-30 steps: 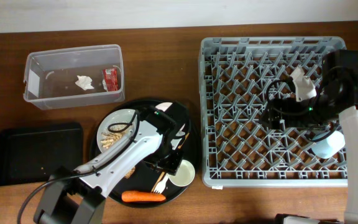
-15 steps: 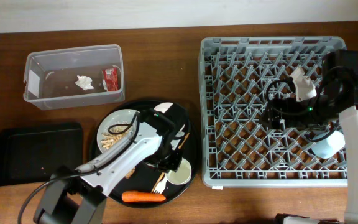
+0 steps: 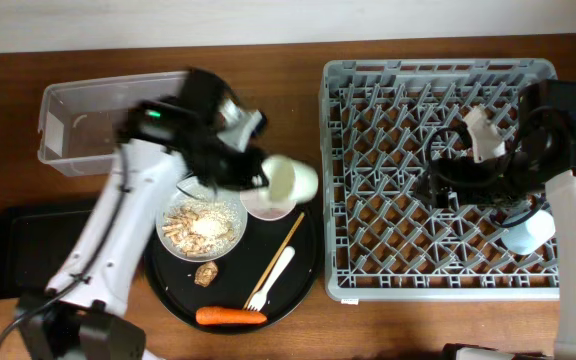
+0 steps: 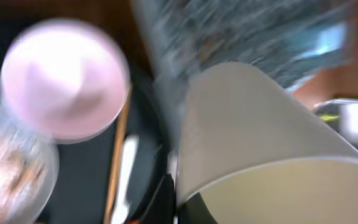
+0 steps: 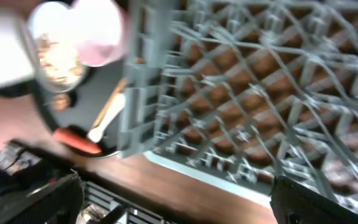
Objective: Sort waste into correct bins and load items into the dishwasher rack
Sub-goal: 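Pass the white cup from the left gripper to the right gripper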
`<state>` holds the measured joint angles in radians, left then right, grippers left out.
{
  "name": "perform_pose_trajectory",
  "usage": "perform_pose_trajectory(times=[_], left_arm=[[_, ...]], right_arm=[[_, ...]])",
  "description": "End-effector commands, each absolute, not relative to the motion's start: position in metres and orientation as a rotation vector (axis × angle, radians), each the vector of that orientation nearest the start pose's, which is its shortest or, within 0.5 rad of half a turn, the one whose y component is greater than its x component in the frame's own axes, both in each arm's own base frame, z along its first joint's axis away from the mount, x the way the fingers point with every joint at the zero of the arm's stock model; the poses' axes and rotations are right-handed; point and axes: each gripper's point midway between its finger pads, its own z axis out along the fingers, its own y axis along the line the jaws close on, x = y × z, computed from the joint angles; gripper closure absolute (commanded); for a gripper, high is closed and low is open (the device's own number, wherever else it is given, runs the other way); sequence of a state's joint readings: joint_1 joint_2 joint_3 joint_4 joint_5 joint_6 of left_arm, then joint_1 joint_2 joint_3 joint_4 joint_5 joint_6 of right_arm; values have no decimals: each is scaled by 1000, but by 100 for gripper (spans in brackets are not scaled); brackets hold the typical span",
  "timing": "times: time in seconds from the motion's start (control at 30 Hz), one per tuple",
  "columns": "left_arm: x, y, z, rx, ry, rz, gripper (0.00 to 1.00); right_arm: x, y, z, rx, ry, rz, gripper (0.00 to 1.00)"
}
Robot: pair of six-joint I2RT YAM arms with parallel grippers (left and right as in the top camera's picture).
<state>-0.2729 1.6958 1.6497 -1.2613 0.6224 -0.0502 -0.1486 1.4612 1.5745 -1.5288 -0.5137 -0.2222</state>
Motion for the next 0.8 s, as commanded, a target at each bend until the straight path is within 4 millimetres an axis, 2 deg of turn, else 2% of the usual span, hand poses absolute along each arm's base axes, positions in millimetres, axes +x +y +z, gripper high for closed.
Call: perform_pose_trajectory(times=[0.0, 0.07, 0.13, 0.23, 0.47, 0.53, 0.6, 0.77], left_arm=[[318, -211, 293, 552, 2375, -1561, 100], [319, -214, 317, 589, 2220, -1705, 100], [318, -216, 329, 630, 2135, -1761, 100], [319, -217, 329, 638, 2130, -1757, 100], [318, -217, 329, 635, 2134, -1760, 100], [317, -217, 329, 628, 2142, -1766, 100], [315, -217, 328, 618, 2154, -1774, 100], [308, -225, 327, 639, 2167, -1796, 100]], right_arm=[[277, 88, 277, -421, 2540, 1019, 1], [279, 104, 292, -507, 2421, 1119, 1], [280, 123, 307, -583, 2307, 1212, 1], [281, 144, 319, -693, 2198, 1258, 1], [281, 196, 337, -980, 1969, 1247, 0], [280, 203, 340, -1022, 1927, 1238, 2], [281, 212, 345, -1070, 1870, 1222, 8], [275, 227, 354, -1136, 1781, 1248, 6]])
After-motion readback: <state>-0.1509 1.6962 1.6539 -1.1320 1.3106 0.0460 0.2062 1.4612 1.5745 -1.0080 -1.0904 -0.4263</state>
